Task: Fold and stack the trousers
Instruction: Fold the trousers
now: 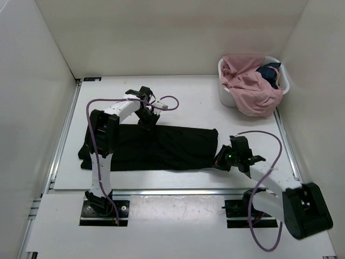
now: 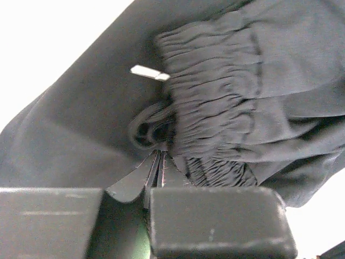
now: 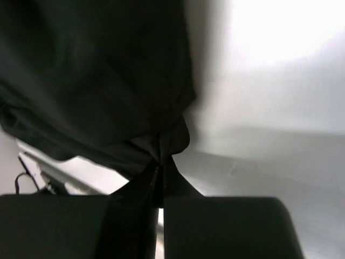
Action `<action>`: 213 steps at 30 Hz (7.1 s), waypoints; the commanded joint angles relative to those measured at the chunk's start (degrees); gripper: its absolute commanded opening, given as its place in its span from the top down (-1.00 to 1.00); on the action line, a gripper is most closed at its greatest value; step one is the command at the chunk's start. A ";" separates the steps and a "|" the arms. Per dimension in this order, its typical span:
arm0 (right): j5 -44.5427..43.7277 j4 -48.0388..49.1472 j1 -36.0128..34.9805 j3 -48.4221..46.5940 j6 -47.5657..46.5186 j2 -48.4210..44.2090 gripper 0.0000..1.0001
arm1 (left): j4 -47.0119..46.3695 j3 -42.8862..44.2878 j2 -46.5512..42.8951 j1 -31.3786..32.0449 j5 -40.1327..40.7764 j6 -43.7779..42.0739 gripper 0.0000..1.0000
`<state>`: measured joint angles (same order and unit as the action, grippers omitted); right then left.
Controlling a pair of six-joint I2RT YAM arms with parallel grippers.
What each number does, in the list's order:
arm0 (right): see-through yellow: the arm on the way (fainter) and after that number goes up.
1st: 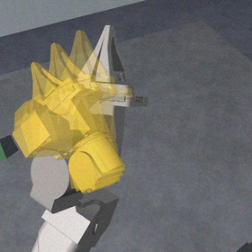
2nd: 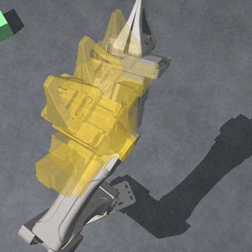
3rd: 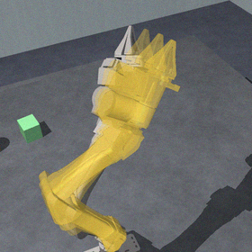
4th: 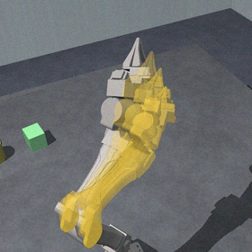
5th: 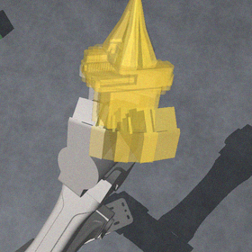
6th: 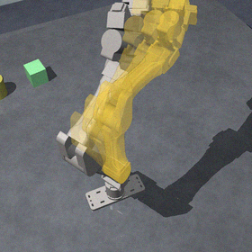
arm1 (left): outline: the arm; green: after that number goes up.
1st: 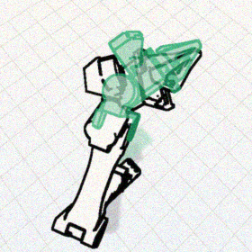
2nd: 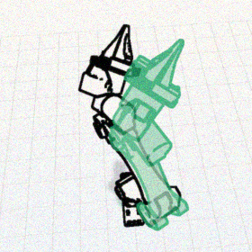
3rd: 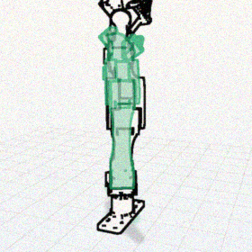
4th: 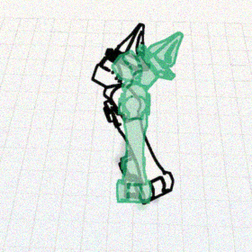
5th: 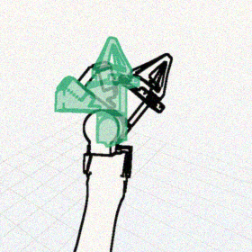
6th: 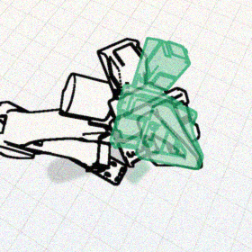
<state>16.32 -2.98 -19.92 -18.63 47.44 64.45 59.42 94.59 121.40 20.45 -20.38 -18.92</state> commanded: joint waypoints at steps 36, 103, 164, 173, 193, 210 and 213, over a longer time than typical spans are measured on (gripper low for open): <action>-10.69 -45.80 2.61 9.84 13.82 -62.24 -0.05 | -9.05 38.91 17.98 30.97 -14.07 -4.20 -0.82; -4.10 -36.75 2.61 10.11 4.94 -45.28 1.00 | -19.78 39.97 20.63 26.57 0.34 -1.12 0.71; -9.99 -20.31 11.92 -9.49 -10.97 -1.08 -0.44 | -6.24 -6.97 -8.73 2.31 -14.34 3.71 -0.48; -10.52 -21.54 12.45 -8.96 -11.49 -2.65 -0.44 | -5.99 -6.34 -7.84 4.16 -15.65 1.87 0.72; -9.37 -21.01 14.03 -7.82 -12.55 -3.71 -0.42 | 15.99 -10.28 -14.79 3.63 -12.75 -6.22 0.72; 0.91 -8.97 14.03 -9.49 -12.46 3.04 -0.65 | 6.59 -14.69 -9.08 1.35 -10.03 -0.51 0.45; 3.27 -5.46 14.03 -9.49 -11.76 7.70 -0.65 | 6.59 -14.69 -9.08 1.35 -10.56 -0.51 0.38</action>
<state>16.56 -12.86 -6.07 -27.55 35.66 68.53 67.85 79.72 113.49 21.80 -29.36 -19.97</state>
